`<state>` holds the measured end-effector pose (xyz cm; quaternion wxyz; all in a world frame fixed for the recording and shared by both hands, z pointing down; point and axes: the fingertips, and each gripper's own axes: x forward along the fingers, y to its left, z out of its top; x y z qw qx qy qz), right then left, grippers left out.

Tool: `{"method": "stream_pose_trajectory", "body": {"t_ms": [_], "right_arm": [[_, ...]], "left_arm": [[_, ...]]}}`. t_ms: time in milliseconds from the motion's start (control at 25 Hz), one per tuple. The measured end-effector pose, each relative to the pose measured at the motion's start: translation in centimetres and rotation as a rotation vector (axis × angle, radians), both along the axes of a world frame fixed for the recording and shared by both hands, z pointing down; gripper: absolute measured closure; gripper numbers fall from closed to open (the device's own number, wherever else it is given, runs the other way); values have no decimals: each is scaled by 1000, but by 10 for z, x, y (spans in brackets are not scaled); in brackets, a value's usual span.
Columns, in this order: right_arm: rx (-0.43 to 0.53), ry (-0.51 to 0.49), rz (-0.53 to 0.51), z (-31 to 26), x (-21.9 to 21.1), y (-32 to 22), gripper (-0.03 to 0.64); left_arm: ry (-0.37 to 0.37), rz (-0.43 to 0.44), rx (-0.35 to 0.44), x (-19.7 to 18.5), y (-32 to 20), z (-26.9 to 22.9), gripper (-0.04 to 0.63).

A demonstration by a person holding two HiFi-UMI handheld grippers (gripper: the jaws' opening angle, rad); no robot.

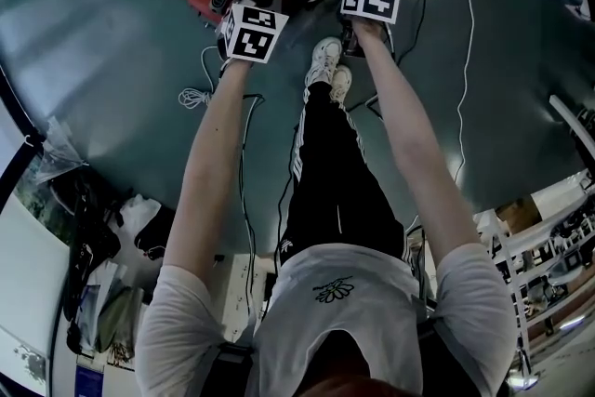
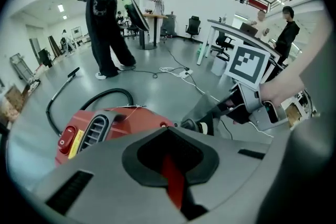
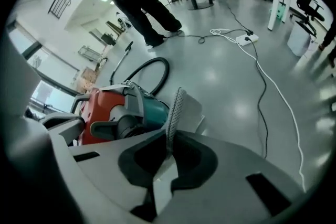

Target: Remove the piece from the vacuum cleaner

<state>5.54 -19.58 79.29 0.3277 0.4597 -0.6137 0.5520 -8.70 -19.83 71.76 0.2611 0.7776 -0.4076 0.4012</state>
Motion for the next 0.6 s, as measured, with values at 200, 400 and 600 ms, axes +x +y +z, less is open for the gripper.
{"method": "stream_pose_trajectory", "body": {"t_ms": [200,400,600], "right_arm": [[-28,-96,164,7,-1,12,588],[-68,-118,169,19,5,0,588],[-35,-16,-61,20,1,-26,588]], "left_arm": [[27,-60,38,-4,-2,2,591],[41,-80,30,-3,0,0,591],[61,-137,16,-7,-2,2,591]]}}
